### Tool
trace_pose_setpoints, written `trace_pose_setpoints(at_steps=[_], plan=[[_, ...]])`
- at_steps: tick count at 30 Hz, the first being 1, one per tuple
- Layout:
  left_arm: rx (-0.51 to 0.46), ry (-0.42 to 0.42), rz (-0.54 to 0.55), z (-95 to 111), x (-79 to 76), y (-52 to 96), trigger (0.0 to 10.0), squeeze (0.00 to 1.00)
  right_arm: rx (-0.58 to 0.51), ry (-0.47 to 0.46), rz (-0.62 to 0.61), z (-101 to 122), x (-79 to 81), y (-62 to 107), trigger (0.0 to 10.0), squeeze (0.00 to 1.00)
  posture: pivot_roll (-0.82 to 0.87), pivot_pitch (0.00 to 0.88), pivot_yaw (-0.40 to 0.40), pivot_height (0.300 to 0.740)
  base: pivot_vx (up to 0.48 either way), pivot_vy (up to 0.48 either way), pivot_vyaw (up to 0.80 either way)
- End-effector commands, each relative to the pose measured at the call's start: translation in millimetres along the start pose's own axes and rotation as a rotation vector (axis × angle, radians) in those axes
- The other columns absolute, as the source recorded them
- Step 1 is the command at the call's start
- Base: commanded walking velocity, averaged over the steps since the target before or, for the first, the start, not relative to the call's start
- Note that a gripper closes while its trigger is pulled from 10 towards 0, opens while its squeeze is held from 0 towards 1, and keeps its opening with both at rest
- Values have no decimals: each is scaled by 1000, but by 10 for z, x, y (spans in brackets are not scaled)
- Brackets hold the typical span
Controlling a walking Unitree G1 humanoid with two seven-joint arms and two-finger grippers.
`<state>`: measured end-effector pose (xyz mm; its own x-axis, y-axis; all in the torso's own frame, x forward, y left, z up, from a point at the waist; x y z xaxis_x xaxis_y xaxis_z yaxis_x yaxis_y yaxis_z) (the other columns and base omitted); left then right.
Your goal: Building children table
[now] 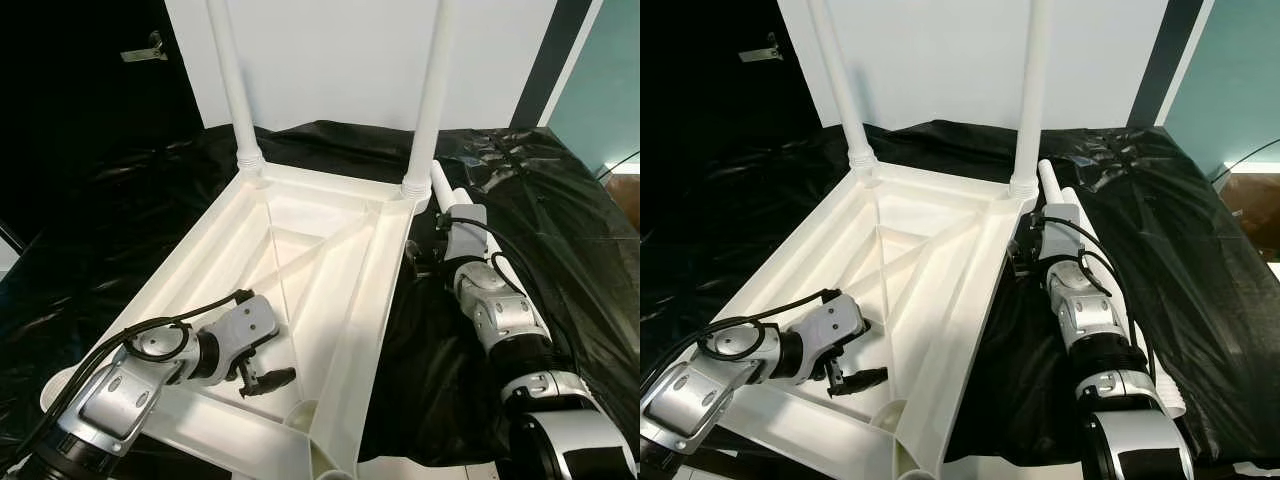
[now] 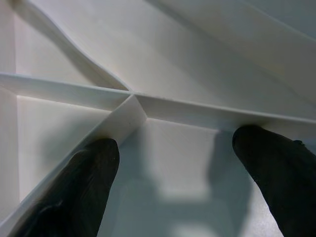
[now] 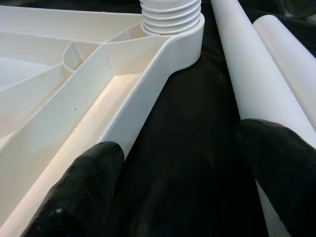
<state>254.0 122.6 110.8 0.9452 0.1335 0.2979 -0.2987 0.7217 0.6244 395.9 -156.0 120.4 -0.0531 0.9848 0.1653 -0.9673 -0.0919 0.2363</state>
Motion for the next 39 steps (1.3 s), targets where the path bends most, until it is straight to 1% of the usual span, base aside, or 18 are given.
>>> trace_pose_setpoints(at_steps=[1, 2, 4, 5, 10, 12, 13, 14, 17, 19, 21, 25, 27, 30, 32, 33, 38, 39], plan=[[-118, -64, -3, 319, 11, -57, 10000, 0, 32, 4, 150, -79, 348, -44, 10000, 0, -31, 1, 12, 740, 0, 0, 0], [-118, -64, -3, 319, 11, -57, 10000, 0, 32, 4, 150, -79, 348, -44, 10000, 0, -31, 1, 12, 740, 0, 0, 0], [-126, -73, 70, 378, 130, -102, 10000, 0, 39, -5, 171, -95, 373, -70, 10000, 0, -32, 0, 13, 740, 0, 0, 0], [-126, -73, 70, 378, 130, -102, 10000, 0, 39, -5, 171, -95, 373, -70, 10000, 0, -32, 0, 13, 740, 0, 0, 0], [-112, -55, 181, 393, 343, -167, 10000, 0, 26, -34, 230, -23, 450, -124, 10000, 0, -44, 3, 21, 740, 0, 0, 0], [-107, -54, 197, 388, 377, -166, 10000, 0, 27, -32, 239, -22, 460, -127, 10000, 0, -44, 3, 21, 740, 0, 0, 0], [-101, -44, 262, 388, 510, -147, 10000, 0, 31, -14, 202, -36, 417, -150, 10000, 0, -43, 4, 20, 740, 0, 0, 0], [-101, -44, 262, 388, 510, -147, 10000, 0, 31, -14, 202, -36, 417, -150, 10000, 0, -43, 4, 20, 740, 0, 0, 0], [-95, -38, 320, 373, 629, -105, 10000, 0, 33, 4, 159, -51, 351, -162, 10000, 0, -41, 4, 17, 740, 0, 0, 0], [-78, -50, 325, 311, 662, -35, 10000, 0, -4, 82, 82, -21, 227, -148, 10000, 0, -39, 5, 15, 740, 0, 0, 0], [-71, -55, 325, 287, 669, -15, 10000, 0, -15, 92, 59, -16, 190, -146, 10000, 0, -39, 5, 15, 740, 0, 0, 0], [-95, -45, 326, 241, 720, 121, 10000, 0, -97, 114, -41, 77, 15, -71, 10000, 0, -36, 7, 11, 740, 0, 0, 0], [-101, -43, 326, 235, 729, 151, 10000, 0, -114, 115, -55, 92, -15, -50, 10000, 0, -36, 8, 13, 740, 0, 0, 0], [-181, -8, 303, 283, 741, 316, 10000, 0, -179, 116, -88, 148, -121, 74, 10000, 0, -39, 9, 17, 740, 0, 0, 0], [-201, -9, 278, 284, 720, 407, 10000, 0, -208, 98, -95, 170, -165, 155, 10000, 0, -42, 9, 20, 740, 0, 0, 0], [-201, -9, 278, 284, 720, 407, 10000, 0, -208, 98, -95, 170, -165, 155, 10000, 0, -42, 9, 20, 740, 0, 0, 0], [-157, -15, 150, 138, 492, 517, 10000, 0, -253, 57, -81, 245, -176, 310, 10000, 0, -42, 6, 23, 740, 0, 0, 0], [-131, -15, 117, 75, 408, 539, 10000, 0, -283, 60, -78, 287, -186, 377, 10000, 0, -40, 5, 22, 740, 0, 0, 0]])
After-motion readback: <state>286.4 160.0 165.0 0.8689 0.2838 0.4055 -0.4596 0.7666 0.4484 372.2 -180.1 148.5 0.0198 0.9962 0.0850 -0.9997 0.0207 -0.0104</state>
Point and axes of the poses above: a point about 5 cm out from each wrist's last joint towards the gripper, its own y axis pointing back from the gripper into the wrist, its own z axis along the axis of the wrist's last joint, x = y × z, the point moved 3 cm from there along -y, pointing out of the wrist towards the gripper, and after that the axes turned 14 degrees about -y, right-handed, at the moved point
